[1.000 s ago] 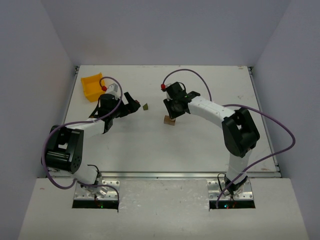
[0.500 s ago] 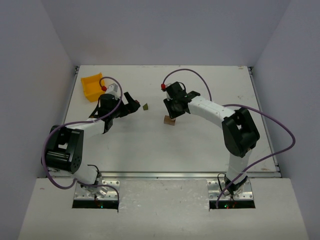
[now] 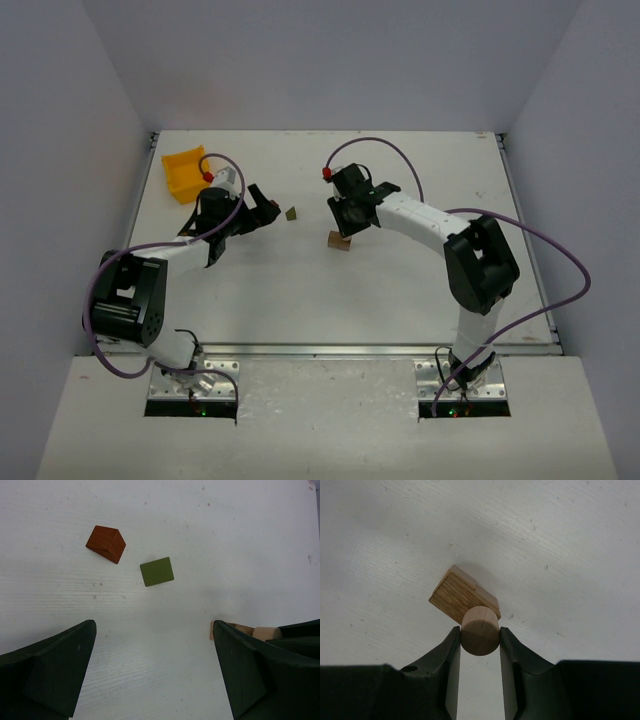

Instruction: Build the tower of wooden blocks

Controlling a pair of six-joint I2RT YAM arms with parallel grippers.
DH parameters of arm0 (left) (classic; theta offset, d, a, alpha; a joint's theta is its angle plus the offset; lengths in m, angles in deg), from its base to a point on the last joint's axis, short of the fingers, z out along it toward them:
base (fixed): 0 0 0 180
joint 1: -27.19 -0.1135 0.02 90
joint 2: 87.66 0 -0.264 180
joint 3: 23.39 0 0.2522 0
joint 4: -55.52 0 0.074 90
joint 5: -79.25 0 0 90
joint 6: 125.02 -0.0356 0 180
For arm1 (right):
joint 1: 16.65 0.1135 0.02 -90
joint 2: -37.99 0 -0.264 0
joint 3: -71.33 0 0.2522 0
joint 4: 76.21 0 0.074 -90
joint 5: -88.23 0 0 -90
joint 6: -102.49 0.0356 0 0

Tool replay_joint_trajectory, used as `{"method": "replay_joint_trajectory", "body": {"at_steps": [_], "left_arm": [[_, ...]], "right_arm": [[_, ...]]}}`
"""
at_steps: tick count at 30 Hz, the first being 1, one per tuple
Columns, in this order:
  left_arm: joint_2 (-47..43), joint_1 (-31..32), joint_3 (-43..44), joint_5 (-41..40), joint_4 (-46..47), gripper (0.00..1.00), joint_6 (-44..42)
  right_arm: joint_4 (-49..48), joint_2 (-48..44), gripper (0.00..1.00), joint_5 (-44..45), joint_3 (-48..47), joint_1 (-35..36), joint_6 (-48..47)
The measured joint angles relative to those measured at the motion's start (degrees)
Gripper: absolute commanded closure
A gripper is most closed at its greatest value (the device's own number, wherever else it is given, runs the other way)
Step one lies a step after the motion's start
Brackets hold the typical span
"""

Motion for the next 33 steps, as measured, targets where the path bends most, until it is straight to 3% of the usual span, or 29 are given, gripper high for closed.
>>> {"method": "replay_joint_trajectory", "body": {"at_steps": [33], "left_arm": [[0.0,0.0,0.0,0.0,-0.1,0.0,0.0]], "right_arm": [[0.2,0.0,0.88,-0.7,0.5,0.0,1.1]]}}
